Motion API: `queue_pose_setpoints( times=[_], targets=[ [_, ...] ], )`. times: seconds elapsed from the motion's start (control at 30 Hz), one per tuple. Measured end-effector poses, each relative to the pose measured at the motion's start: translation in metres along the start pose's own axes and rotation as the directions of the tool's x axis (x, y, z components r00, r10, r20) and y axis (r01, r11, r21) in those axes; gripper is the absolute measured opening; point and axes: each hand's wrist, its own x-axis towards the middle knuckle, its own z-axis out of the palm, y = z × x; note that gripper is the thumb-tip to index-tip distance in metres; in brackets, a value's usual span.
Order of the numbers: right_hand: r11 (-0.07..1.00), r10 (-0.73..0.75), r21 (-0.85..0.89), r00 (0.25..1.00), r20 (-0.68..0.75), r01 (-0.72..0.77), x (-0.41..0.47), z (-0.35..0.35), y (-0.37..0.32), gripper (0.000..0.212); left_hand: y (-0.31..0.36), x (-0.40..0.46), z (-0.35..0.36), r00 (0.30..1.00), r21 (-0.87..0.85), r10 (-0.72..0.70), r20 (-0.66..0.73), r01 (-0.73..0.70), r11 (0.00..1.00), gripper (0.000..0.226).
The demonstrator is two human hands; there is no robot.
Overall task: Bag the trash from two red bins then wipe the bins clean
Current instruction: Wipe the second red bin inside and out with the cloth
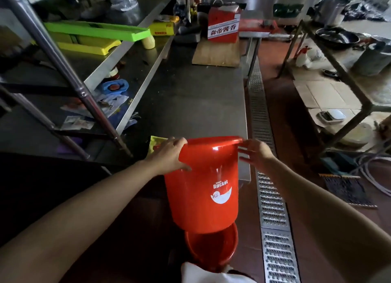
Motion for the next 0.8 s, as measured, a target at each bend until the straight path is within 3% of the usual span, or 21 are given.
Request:
queue_pose_setpoints(
  times=[0.07, 0.17, 0.3, 0.47, 0.57, 0.7, 0.8],
  targets=[
    [0.996, 0.084, -0.026, 0.996, -0.018, -0.085, 0.008, 0.002, 0.003, 0.012, -0.010, -0.034, 0.012, 0.997, 0.007, 0.073, -0.038, -0.073, 0.997, 0.084],
    [0.939, 0.242, -0.243, 0.970, -0.031, -0.242, 0.013, 0.012, 0.012, 0.019, -0.011, -0.083, 0.040, 0.960, 0.147, 0.264, -0.094, -0.249, 0.957, 0.068],
    [0.820, 0.373, -0.466, 0.928, -0.003, -0.331, 0.007, 0.027, 0.059, 0.026, -0.020, -0.130, 0.062, 0.907, 0.287, 0.422, 0.015, -0.408, 0.867, 0.056],
    [0.768, 0.150, -0.605, 0.977, -0.151, -0.211, -0.014, 0.058, 0.121, 0.031, -0.044, -0.178, 0.081, 0.878, 0.341, 0.460, 0.130, -0.475, 0.811, 0.051],
    [0.747, 0.041, -0.653, 0.988, -0.147, -0.128, -0.039, 0.086, 0.147, 0.026, -0.070, -0.213, 0.097, 0.833, 0.341, 0.461, 0.307, -0.548, 0.764, 0.053],
    [0.597, -0.053, -0.801, 0.994, -0.098, -0.047, -0.085, 0.130, 0.182, 0.027, -0.107, -0.265, 0.131, 0.773, 0.326, 0.299, 0.560, -0.538, 0.778, 0.068],
    [0.550, -0.100, -0.835, 0.993, -0.059, 0.006, -0.116, 0.151, 0.216, 0.023, -0.136, -0.287, 0.139, 0.776, 0.302, 0.245, 0.581, -0.485, 0.821, 0.082]
  ],
)
